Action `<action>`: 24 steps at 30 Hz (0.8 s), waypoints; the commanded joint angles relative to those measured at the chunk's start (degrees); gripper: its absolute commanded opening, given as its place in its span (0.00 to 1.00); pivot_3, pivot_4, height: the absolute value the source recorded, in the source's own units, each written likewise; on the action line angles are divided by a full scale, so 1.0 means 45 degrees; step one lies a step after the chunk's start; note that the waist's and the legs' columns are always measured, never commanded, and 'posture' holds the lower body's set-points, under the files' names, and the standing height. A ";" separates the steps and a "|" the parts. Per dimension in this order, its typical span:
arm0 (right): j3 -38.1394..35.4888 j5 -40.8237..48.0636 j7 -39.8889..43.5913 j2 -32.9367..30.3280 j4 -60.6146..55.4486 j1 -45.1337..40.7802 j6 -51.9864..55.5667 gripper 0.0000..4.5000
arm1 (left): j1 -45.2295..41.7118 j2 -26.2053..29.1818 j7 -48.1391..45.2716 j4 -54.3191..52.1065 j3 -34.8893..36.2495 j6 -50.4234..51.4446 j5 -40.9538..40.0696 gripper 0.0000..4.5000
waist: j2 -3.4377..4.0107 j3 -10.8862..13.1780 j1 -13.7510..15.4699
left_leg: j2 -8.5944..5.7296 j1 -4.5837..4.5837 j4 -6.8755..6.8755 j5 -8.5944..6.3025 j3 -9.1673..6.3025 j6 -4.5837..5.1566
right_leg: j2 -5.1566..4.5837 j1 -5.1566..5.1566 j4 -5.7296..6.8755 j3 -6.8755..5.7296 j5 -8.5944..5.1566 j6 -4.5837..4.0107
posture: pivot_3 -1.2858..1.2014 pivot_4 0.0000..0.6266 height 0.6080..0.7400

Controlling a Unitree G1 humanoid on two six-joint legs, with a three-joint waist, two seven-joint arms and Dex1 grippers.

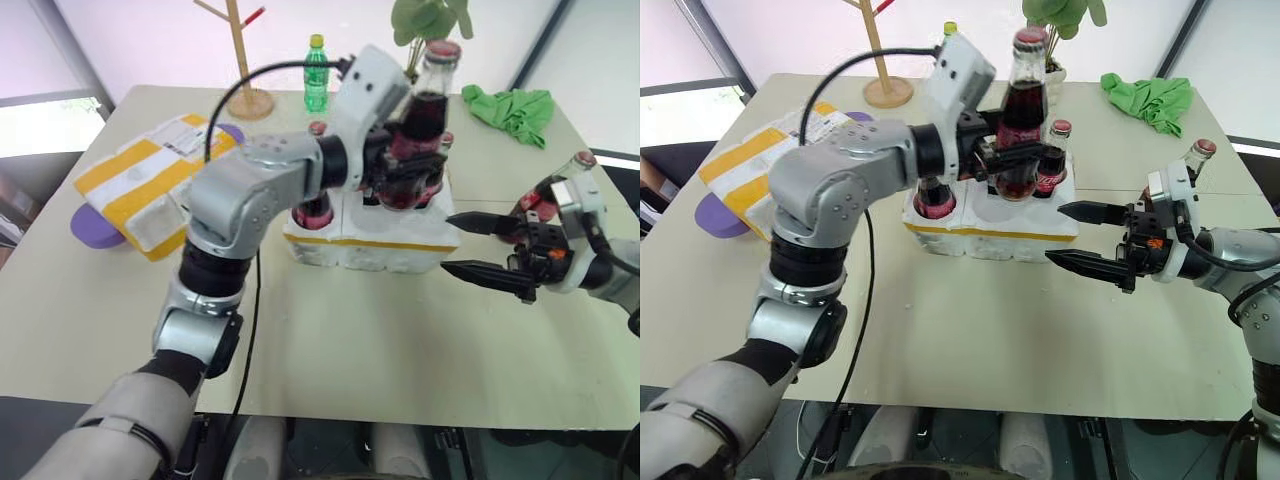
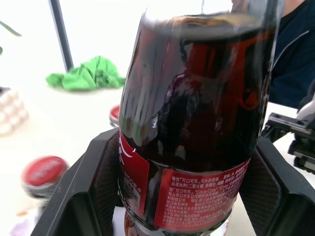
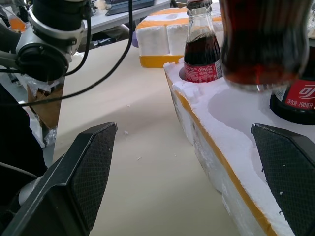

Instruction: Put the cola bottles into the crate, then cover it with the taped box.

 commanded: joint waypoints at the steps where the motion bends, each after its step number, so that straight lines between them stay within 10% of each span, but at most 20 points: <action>1: -0.0376 0.0216 -0.0068 0.0034 -0.0426 0.0128 -0.0066 1.00 | -0.0395 -0.0427 0.0712 -0.0263 0.0357 0.0266 0.0001 0.60 | 0.0000 0.0000 -0.0012 | 0.0000 0.0002 -0.0001 0.0000 0.0000 0.0000 | 0.0001 0.0000 0.0001 0.0000 0.0000 0.0000 | 0.52 0.24 1.00; 24: -0.0308 0.0251 -0.0175 0.0080 -0.0382 0.0191 -0.0102 1.00 | 0.0601 -0.0944 0.3009 0.0198 -0.1129 0.0736 0.2154 0.60 | 0.0004 -0.0002 0.0004 | 0.0005 0.0020 0.0003 0.0001 -0.0003 -0.0001 | 0.0007 0.0009 0.0014 0.0002 -0.0001 -0.0001 | 0.52 0.24 1.00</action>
